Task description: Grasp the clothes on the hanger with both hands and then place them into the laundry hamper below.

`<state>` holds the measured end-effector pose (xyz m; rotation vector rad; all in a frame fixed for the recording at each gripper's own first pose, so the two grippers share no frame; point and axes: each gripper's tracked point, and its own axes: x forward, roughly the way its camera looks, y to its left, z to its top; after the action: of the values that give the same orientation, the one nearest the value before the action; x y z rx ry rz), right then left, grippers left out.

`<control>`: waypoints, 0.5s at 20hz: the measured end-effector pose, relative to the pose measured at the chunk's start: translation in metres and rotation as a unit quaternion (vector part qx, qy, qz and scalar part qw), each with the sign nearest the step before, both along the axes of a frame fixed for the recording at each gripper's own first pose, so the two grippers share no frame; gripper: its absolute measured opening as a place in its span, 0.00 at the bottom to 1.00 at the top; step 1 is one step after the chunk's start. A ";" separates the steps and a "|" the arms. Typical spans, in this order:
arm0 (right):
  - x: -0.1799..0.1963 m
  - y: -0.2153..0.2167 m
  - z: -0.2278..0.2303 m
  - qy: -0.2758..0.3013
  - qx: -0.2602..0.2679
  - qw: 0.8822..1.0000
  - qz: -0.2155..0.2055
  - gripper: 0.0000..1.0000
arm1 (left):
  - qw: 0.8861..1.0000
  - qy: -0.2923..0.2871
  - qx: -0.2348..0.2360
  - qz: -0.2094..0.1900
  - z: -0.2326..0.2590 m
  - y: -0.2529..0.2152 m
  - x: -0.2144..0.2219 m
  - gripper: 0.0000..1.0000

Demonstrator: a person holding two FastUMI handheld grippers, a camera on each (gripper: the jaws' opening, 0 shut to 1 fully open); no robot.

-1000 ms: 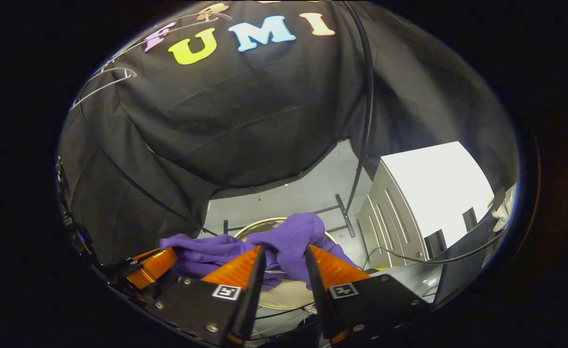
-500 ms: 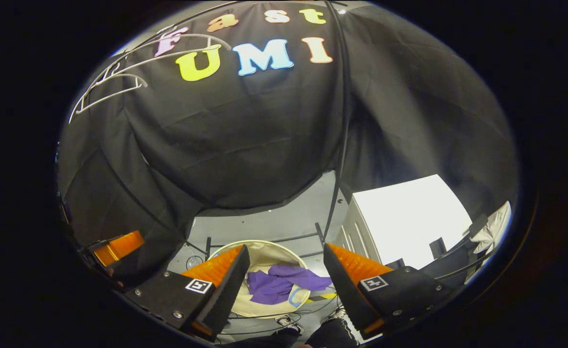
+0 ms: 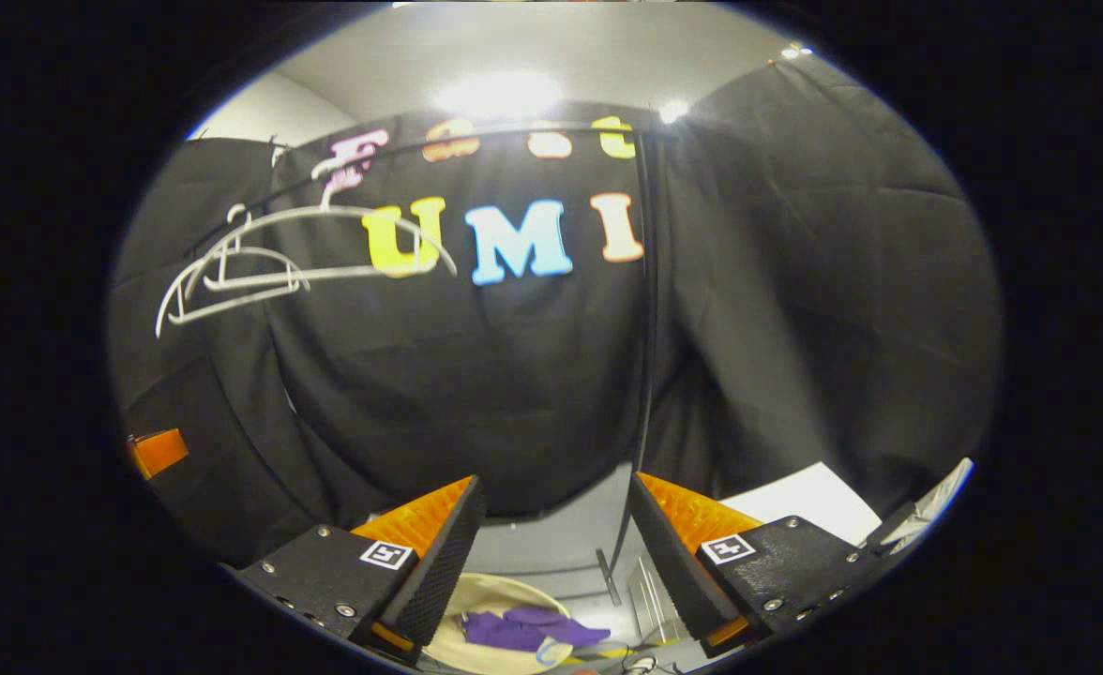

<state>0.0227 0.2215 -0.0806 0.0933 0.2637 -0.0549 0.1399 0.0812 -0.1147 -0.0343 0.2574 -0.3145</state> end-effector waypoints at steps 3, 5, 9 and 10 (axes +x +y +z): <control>0.004 -0.010 0.071 -0.094 0.000 0.996 0.007 0.95 | 0.997 -0.067 -0.034 -0.020 0.067 -0.012 -0.015 0.99; -0.004 -0.018 0.109 -0.137 0.005 0.990 0.020 0.92 | 0.993 -0.110 -0.036 -0.023 0.106 -0.007 -0.031 0.98; -0.012 -0.067 0.124 -0.161 0.000 0.987 0.007 0.95 | 0.990 -0.131 -0.056 -0.004 0.139 0.006 -0.069 0.98; -0.015 -0.078 0.120 -0.155 -0.001 0.988 0.003 0.91 | 0.990 -0.128 -0.062 0.009 0.134 0.009 -0.072 0.98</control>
<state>0.0082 0.1431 0.0393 0.0968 -0.0476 -0.0335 0.0675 0.0905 0.0197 -0.1176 -0.0176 -0.3124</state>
